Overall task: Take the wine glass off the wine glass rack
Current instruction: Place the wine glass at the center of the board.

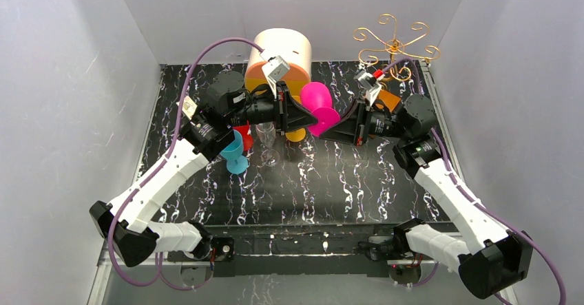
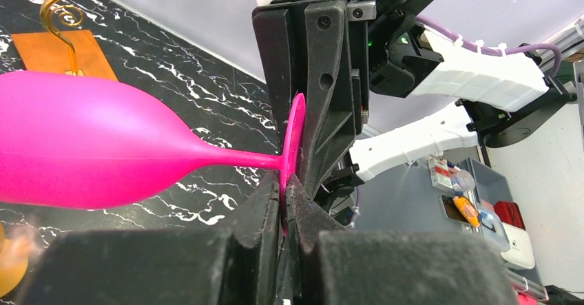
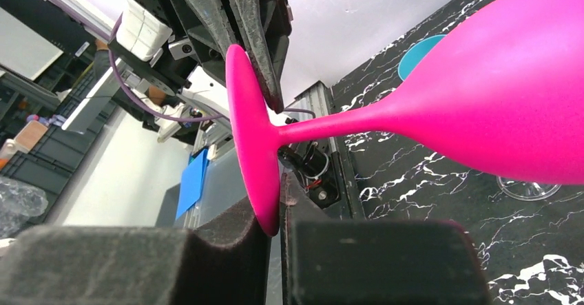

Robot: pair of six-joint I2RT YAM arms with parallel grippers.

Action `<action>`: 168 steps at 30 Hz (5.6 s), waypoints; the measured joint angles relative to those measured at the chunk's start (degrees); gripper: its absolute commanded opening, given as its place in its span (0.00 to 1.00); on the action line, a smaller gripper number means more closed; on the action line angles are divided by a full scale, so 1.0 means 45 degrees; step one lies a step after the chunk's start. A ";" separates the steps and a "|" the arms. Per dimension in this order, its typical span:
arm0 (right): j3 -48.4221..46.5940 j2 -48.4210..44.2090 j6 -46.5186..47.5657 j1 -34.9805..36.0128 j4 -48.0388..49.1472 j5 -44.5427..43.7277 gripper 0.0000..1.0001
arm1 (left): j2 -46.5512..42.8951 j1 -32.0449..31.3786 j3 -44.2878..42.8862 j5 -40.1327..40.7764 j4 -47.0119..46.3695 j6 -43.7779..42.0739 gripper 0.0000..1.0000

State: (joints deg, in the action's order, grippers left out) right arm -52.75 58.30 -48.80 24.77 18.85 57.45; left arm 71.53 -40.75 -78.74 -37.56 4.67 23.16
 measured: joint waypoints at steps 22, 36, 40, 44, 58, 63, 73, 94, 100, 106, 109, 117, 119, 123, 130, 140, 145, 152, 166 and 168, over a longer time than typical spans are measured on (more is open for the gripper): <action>0.0860 -0.0442 0.0019 0.0083 0.2074 -0.1112 0.19 | -0.0010 -0.0034 0.0087 -0.0160 -0.0228 0.0107 0.00; 0.1530 -0.0661 -0.0189 0.0083 0.3186 -0.1185 0.01 | -0.0010 -0.0068 0.0087 -0.0223 0.0063 -0.0073 0.30; 0.1666 -0.0806 0.0432 0.0083 0.3230 -0.1010 0.01 | -0.0015 -0.0073 0.0058 -0.0155 0.0272 -0.0136 0.73; 0.1700 -0.0879 0.1632 0.0078 0.3181 -0.0355 0.01 | -0.0015 -0.0068 -0.0267 0.0423 0.1209 -0.0398 0.86; 0.2045 -0.2662 1.2866 0.0083 -0.2667 0.2161 0.01 | -0.0792 -0.0058 -0.2302 0.4396 0.4129 -0.1243 0.95; 0.2123 -0.2914 1.5805 0.0083 -0.4444 0.2487 0.01 | -0.0452 0.0151 -0.2827 0.5013 0.4711 -0.1088 0.96; 0.2113 -0.2875 1.8826 0.0083 -0.6484 0.3483 0.01 | 0.0733 0.2749 -0.2973 0.2497 0.4823 0.0554 0.93; 0.0816 -0.3356 1.9671 0.0083 -0.7266 0.4697 0.01 | 0.1525 0.3113 -0.0515 -0.3162 -0.0306 0.5265 0.77; 0.0714 -0.3041 1.9861 0.0083 -0.7208 0.4707 0.01 | 0.1525 0.3084 -0.0053 -0.4415 -0.0797 0.5304 0.62; 0.0520 -0.2516 1.9919 0.0107 -0.7325 0.5425 0.01 | 0.1603 0.3065 0.0544 -0.5119 -0.0850 0.5212 0.53; 0.0398 -0.2365 2.0070 0.0107 -0.7538 0.5610 0.01 | 0.1617 0.3055 0.0544 -0.5464 -0.0942 0.5100 0.47; 0.0238 -0.2035 2.1124 0.0165 -0.8684 0.5659 0.01 | 0.1622 0.2948 0.0544 -0.6212 -0.1010 0.4658 0.14; 0.0141 -0.1923 2.1405 0.0189 -0.8864 0.5659 0.01 | 0.1622 0.3002 0.0544 -0.6178 -0.1015 0.4546 0.06; 0.0053 -0.1821 2.1910 0.0194 -0.9238 0.5537 0.01 | 0.1622 0.3060 0.0544 -0.6115 -0.0981 0.4503 0.00; 0.0019 -0.1851 2.2323 0.0204 -0.9743 0.5085 0.19 | 0.1622 0.3070 0.0447 -0.5901 -0.0646 0.4119 0.00; 0.0029 -0.2200 2.2163 0.0165 -0.9865 0.3920 0.40 | 0.1622 0.2856 -0.0748 -0.5508 0.1331 0.2161 0.00; 0.0185 -0.2657 2.1930 0.0155 -0.9729 0.3444 0.48 | 0.1622 0.2803 -0.1122 -0.4998 0.2555 0.1200 0.00; 0.0539 -0.3152 2.1541 0.0151 -0.9515 0.2885 0.52 | 0.1622 0.2778 -0.1729 -0.3798 0.4211 -0.0238 0.00; 0.0777 -0.3502 2.1153 0.0151 -0.9496 0.2599 0.55 | 0.1647 0.2773 -0.2312 -0.1433 0.6693 -0.2166 0.00; 0.0840 -0.3512 2.1119 0.0151 -0.9500 0.2594 0.55 | 0.1656 0.2715 -0.2312 -0.1054 0.6781 -0.2278 0.00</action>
State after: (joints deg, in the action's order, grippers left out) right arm -48.97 42.50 46.24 25.45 -23.90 69.12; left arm 78.98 -28.53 -89.14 -42.30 35.18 12.91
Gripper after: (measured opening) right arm 0.549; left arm 0.021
